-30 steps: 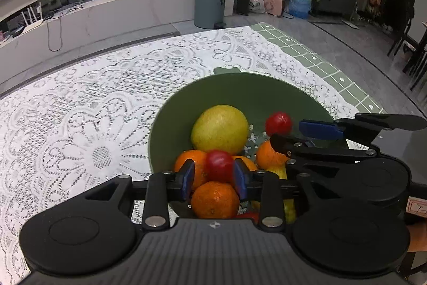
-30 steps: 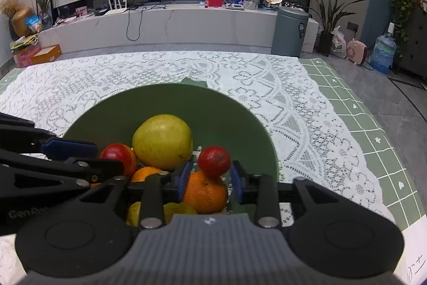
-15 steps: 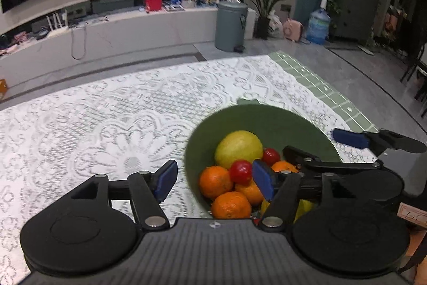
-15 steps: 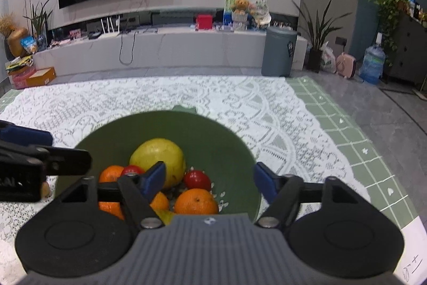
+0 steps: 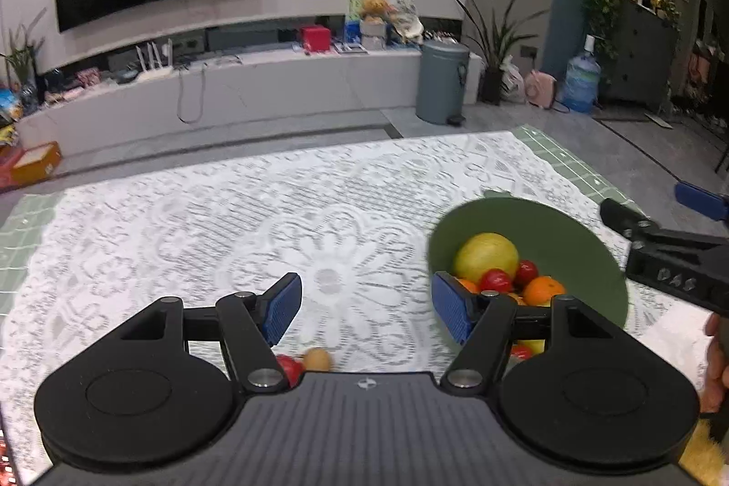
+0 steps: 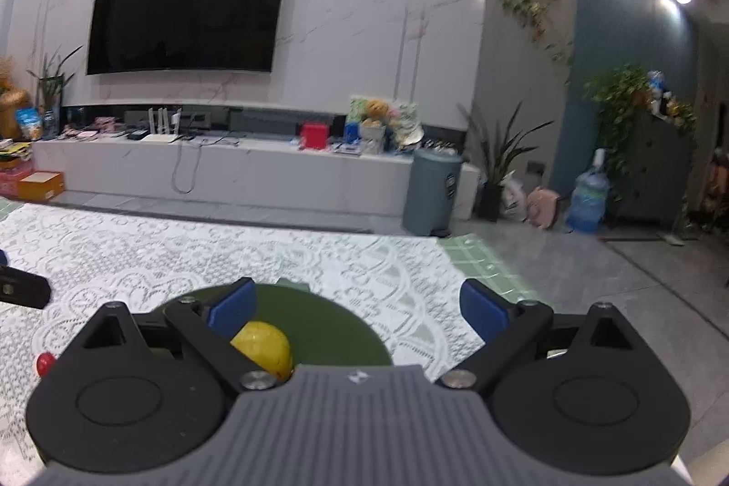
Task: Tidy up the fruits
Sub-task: 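Move both grippers back toward the last tomato and small brown fruit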
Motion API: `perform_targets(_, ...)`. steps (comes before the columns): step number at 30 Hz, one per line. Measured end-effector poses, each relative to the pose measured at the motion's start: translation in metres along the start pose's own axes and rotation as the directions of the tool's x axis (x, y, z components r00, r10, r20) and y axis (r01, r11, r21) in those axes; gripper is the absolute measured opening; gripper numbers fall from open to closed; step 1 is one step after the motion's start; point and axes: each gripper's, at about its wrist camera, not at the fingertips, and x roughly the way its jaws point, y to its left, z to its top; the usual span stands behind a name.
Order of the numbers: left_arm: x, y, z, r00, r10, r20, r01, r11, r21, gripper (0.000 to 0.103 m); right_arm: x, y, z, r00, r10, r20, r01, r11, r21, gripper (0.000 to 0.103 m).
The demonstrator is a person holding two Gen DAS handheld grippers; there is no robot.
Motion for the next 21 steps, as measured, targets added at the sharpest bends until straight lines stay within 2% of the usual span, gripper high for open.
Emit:
perform_targets(5, -0.017, 0.023, -0.007, 0.996, 0.056, 0.067, -0.054, 0.998, -0.024, 0.077, -0.015, 0.013, 0.005, 0.999, 0.052, 0.001, -0.052, 0.996, 0.078, 0.093)
perform_targets(8, -0.026, 0.038, -0.010, 0.993, 0.070, 0.092, -0.065, 0.997, -0.052, 0.077, -0.019, 0.027, 0.004, 0.994, 0.110, -0.015, -0.107, 0.987, 0.121, 0.093)
perform_targets(12, -0.031, 0.053, -0.012, 0.991, 0.070, 0.111, -0.066, 0.997, -0.038, 0.079, -0.021, 0.053, 0.000, 0.984, 0.176, -0.036, -0.172, 0.980, 0.102, 0.093)
perform_targets(14, -0.031, 0.062, -0.014, 0.993, 0.057, 0.102, -0.052, 0.997, -0.054, 0.083, -0.023, 0.067, 0.000, 0.981, 0.191, -0.035, -0.188, 0.979, 0.082, 0.093)
perform_targets(18, -0.028, 0.082, -0.020, 0.996, 0.000, 0.094, 0.011, 0.992, -0.123, 0.084, -0.025, 0.094, -0.003, 0.970, 0.238, -0.043, -0.236, 0.970, 0.052, 0.093)
perform_targets(21, -0.022, 0.095, -0.026, 0.996, -0.023, 0.089, 0.036, 0.990, -0.138, 0.083, -0.023, 0.116, -0.008, 0.958, 0.277, -0.073, -0.277, 0.961, 0.009, 0.093)
